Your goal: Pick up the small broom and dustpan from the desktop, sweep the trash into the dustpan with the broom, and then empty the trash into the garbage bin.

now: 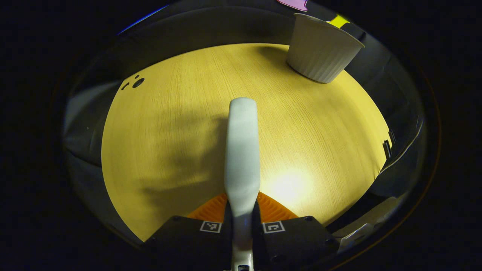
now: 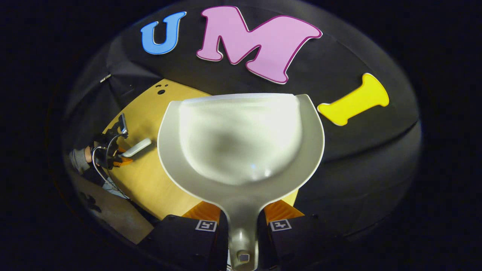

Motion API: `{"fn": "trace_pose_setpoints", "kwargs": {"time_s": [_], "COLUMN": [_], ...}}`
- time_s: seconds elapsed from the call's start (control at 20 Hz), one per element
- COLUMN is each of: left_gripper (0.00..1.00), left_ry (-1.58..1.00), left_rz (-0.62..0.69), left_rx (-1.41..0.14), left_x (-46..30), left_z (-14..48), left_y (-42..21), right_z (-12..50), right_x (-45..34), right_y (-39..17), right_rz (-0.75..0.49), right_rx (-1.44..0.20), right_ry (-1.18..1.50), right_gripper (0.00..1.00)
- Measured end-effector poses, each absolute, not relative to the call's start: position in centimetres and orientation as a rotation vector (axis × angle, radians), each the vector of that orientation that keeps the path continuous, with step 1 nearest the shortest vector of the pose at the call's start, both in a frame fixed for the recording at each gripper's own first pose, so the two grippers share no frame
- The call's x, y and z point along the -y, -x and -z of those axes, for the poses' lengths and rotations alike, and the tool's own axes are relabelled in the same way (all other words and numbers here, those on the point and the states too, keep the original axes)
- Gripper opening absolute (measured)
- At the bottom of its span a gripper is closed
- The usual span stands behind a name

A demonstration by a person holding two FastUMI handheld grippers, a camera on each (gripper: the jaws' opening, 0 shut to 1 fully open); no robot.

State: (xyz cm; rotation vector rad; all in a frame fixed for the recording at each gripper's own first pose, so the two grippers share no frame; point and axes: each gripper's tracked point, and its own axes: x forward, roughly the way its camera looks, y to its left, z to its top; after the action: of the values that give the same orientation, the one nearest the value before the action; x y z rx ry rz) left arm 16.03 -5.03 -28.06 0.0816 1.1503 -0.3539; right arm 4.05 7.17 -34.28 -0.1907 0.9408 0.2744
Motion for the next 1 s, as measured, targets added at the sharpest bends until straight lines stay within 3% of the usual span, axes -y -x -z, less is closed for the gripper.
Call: {"fn": "trace_pose_setpoints", "kwargs": {"time_s": [0.35, 0.4, 0.45, 1.0], "left_gripper": [0.26, 0.25, 0.25, 0.26], "left_ry": [-0.125, -0.127, -0.128, -0.167], "left_rz": [0.362, 0.366, 0.369, 0.345], "left_rx": [-1.114, -1.113, -1.113, -1.119], "left_x": [5.2, 5.3, 5.5, 5.4], "left_z": [27.8, 27.8, 27.9, 28.8], "left_y": [-16.9, -17.0, -17.1, -17.3], "right_z": [43.1, 44.4, 46.0, 60.9], "right_x": [-13.2, -14.0, -14.6, -21.6], "right_y": [6.0, 7.1, 7.8, 7.9], "right_rz": [-0.316, -0.320, -0.319, -0.297], "right_rx": [-1.079, -1.105, -1.123, -1.227], "right_ry": [0.045, 0.029, 0.025, -0.021], "right_gripper": [0.36, 0.31, 0.36, 0.36]}}
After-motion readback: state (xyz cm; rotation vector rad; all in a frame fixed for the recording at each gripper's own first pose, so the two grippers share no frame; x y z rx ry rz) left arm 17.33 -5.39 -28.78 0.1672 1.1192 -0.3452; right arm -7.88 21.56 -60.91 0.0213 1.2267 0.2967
